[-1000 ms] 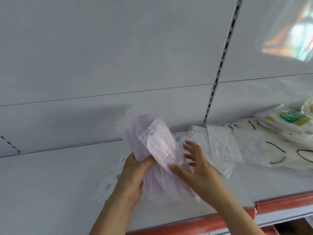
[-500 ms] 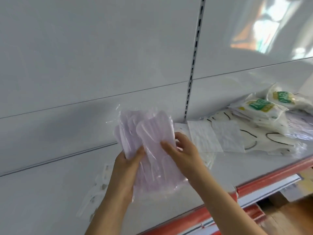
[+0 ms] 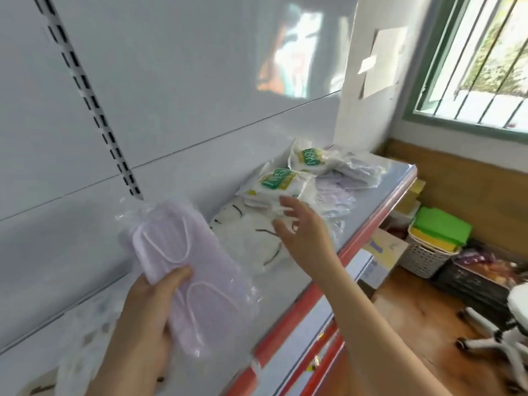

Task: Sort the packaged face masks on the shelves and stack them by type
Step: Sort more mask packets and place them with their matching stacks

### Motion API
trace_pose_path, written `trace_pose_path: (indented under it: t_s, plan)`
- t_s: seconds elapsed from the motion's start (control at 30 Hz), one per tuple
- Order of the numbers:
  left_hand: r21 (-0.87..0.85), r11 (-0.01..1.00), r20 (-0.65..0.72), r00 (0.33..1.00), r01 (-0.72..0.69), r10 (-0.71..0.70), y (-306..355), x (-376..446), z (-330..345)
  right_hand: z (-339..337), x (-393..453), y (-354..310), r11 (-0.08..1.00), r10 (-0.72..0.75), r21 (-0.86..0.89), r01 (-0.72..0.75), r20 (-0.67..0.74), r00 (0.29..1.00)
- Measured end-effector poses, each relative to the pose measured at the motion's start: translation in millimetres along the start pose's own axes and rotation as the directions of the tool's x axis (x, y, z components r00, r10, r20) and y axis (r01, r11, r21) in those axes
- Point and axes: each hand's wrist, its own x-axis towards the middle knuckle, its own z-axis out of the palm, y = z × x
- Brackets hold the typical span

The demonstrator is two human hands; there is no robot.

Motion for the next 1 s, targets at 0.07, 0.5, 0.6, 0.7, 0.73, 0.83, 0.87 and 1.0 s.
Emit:
trace_pose_path:
  t_s: [0.07, 0.5, 0.6, 0.7, 0.73, 0.83, 0.87, 1.0]
  plan:
    - [0.016, 1.000, 0.042, 0.999, 0.009, -0.010, 3, 11, 45, -47, 43, 46, 0.967, 0.080, -0.227, -0.119, -0.174, 0.982]
    - [0.008, 0.998, -0.091, 0.994, 0.055, -0.054, -12, 67, 220, -80, 209, 146, 0.919, 0.316, -0.255, -0.302, 0.016, 0.949]
    - [-0.011, 0.999, -0.170, 0.985, 0.036, -0.038, -11, 67, 226, -105, 203, 145, 0.973, 0.233, -0.001, -0.233, -0.007, 0.973]
    - [-0.008, 1.000, -0.217, 0.976, 0.005, -0.007, -13, 69, 228, -130, 191, 137, 0.940, 0.215, 0.265, -0.215, 0.031, 0.976]
    - [-0.013, 1.000, -0.227, 0.974, -0.003, 0.000, -13, 69, 230, -136, 186, 134, 0.918, 0.219, 0.324, -0.227, 0.061, 0.974]
    - [-0.028, 0.999, -0.222, 0.975, -0.029, 0.022, -14, 70, 233, -153, 175, 122, 0.885, 0.211, 0.403, -0.234, 0.101, 0.972]
    - [-0.034, 0.999, -0.212, 0.977, -0.037, 0.029, -14, 70, 235, -157, 172, 117, 0.888, 0.190, 0.405, -0.217, 0.106, 0.976]
    - [-0.085, 0.995, -0.189, 0.982, -0.046, 0.029, -17, 68, 239, -164, 160, 100, 0.854, 0.049, 0.501, -0.142, 0.195, 0.980]
